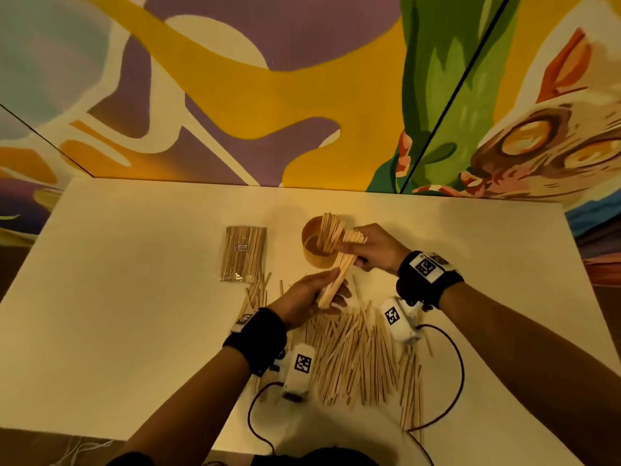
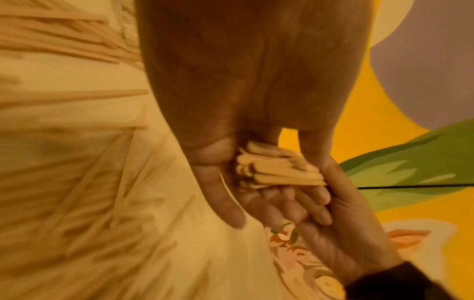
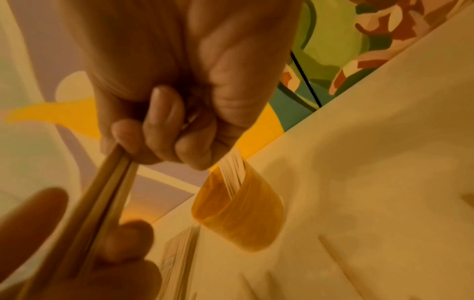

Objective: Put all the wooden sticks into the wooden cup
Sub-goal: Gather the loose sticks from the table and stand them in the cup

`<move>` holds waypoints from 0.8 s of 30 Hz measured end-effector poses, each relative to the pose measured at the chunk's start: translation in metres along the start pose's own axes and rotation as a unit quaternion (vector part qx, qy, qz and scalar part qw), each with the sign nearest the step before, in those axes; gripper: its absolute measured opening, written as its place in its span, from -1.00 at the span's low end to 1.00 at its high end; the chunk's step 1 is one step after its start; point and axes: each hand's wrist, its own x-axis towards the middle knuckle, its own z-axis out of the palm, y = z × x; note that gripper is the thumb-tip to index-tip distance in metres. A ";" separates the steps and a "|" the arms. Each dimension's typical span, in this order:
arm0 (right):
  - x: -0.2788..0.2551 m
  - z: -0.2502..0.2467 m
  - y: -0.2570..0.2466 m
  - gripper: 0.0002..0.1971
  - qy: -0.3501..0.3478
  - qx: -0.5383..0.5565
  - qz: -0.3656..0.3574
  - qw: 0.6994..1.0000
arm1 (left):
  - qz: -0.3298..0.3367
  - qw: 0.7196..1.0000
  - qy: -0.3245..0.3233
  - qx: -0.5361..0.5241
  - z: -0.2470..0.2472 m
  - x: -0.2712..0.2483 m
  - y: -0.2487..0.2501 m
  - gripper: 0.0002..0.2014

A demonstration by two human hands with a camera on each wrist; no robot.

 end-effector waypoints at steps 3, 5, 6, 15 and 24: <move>0.024 -0.018 -0.005 -0.80 0.107 -0.016 -0.024 0.994 | 0.095 0.968 0.167 0.163 -0.031 0.019 0.004 -0.86; 0.040 -0.028 -0.008 -0.77 0.164 -0.041 -0.035 0.985 | 0.202 0.903 0.267 0.268 -0.052 0.030 0.007 -0.89; 0.049 -0.031 -0.008 -0.75 0.185 -0.038 -0.035 0.981 | 0.238 0.875 0.284 0.312 -0.060 0.037 0.009 -0.76; 0.117 -0.008 0.005 -0.70 0.130 -0.199 -0.011 0.971 | 0.133 0.836 0.164 0.507 -0.088 0.090 0.009 0.12; 0.114 0.021 0.007 -0.64 0.058 -0.327 0.017 0.943 | 0.162 0.850 0.188 0.465 -0.087 0.084 0.010 -0.10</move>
